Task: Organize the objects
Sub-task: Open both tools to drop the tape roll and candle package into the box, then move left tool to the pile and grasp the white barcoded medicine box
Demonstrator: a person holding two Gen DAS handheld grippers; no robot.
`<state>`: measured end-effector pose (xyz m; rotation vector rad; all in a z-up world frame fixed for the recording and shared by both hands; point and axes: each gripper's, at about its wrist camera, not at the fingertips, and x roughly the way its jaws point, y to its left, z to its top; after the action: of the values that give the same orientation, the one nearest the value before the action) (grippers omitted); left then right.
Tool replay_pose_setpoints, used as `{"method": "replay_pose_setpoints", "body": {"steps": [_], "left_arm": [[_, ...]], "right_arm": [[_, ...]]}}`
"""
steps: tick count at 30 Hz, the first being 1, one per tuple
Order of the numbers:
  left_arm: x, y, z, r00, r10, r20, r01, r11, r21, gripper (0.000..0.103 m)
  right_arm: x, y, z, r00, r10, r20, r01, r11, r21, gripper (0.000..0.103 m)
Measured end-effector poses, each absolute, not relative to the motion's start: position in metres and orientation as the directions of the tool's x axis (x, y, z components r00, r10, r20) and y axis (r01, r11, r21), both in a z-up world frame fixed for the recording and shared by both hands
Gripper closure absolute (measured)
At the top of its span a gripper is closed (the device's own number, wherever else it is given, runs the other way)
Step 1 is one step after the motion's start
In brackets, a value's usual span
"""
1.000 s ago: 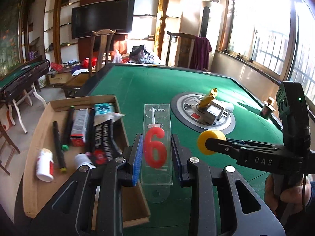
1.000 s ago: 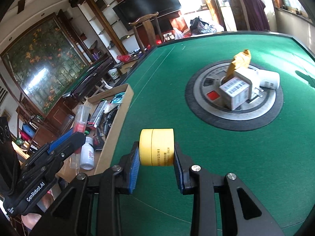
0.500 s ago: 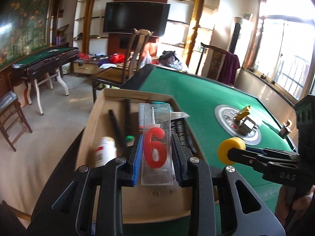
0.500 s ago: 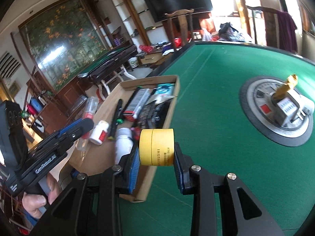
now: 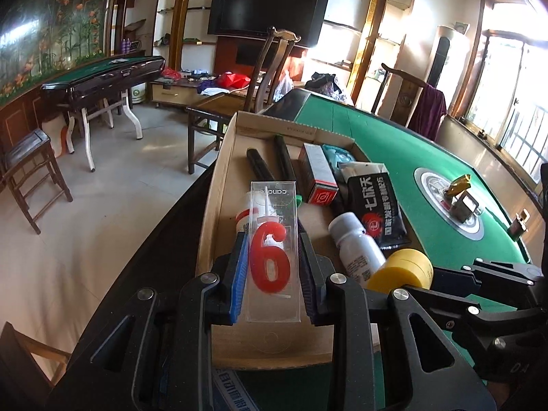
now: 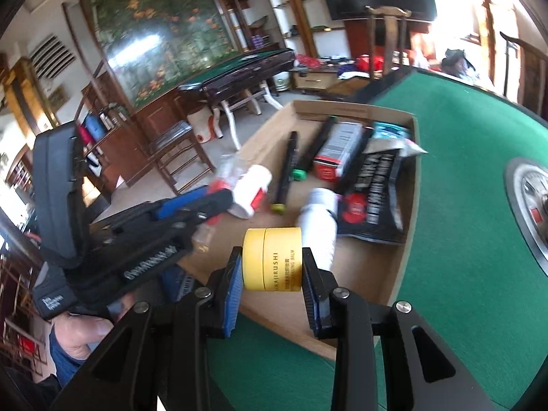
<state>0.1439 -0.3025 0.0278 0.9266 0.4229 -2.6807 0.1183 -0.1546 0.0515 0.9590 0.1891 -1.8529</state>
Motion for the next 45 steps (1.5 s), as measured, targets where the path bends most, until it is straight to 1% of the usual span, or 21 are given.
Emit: {"method": "replay_pose_setpoints", "body": {"steps": [6,12,17,21,26,27,29,31,38,42,45], "left_arm": [[0.140,-0.305,0.018,-0.744,-0.150,-0.652,0.343,-0.922,-0.179,0.076],[0.136,-0.303,0.016,-0.743,-0.144,-0.653,0.329,-0.929,-0.169,0.076],[0.130,-0.300,0.017,-0.743,-0.118,-0.659,0.302,-0.938,-0.172,0.075],[0.126,-0.295,0.017,-0.728,-0.118,-0.676,0.296,-0.943,-0.154,0.075],[0.127,-0.291,0.019,-0.717,-0.119,-0.687,0.299,-0.943,-0.149,0.075],[0.127,-0.291,0.020,-0.714,-0.115,-0.690,0.299,-0.942,-0.153,0.075],[0.128,-0.291,0.021,-0.714,-0.105,-0.693,0.296,-0.941,-0.162,0.066],[0.129,-0.288,0.024,-0.715,-0.108,-0.691,0.295,-0.942,-0.158,0.060],[0.132,-0.274,0.038,-0.730,-0.120,-0.673,0.289,-0.946,-0.145,0.060],[0.129,-0.257,0.050,-0.745,-0.091,-0.661,0.250,-0.957,-0.149,0.060],[0.119,-0.232,0.057,-0.748,-0.055,-0.662,0.189,-0.973,-0.132,0.060]], "right_arm": [[0.125,-0.170,0.040,-0.150,-0.691,-0.707,0.841,-0.465,0.276,0.072],[0.115,-0.173,0.025,-0.143,-0.671,-0.728,0.820,-0.491,0.292,0.072],[0.111,-0.168,0.025,-0.163,-0.665,-0.729,0.813,-0.510,0.283,0.071],[0.107,-0.162,0.026,-0.140,-0.664,-0.734,0.799,-0.514,0.313,0.070],[0.107,-0.157,0.030,-0.135,-0.669,-0.731,0.800,-0.509,0.318,0.070],[0.108,-0.155,0.032,-0.135,-0.671,-0.729,0.800,-0.508,0.319,0.070],[0.108,-0.152,0.035,-0.137,-0.679,-0.722,0.800,-0.505,0.323,0.070],[0.108,-0.150,0.037,-0.134,-0.684,-0.717,0.800,-0.502,0.328,0.070],[0.101,-0.119,0.052,-0.158,-0.726,-0.669,0.777,-0.510,0.370,0.070],[0.085,-0.083,0.061,-0.208,-0.739,-0.641,0.743,-0.546,0.388,0.070],[0.067,-0.048,0.064,-0.269,-0.728,-0.630,0.705,-0.595,0.387,0.070]]}}
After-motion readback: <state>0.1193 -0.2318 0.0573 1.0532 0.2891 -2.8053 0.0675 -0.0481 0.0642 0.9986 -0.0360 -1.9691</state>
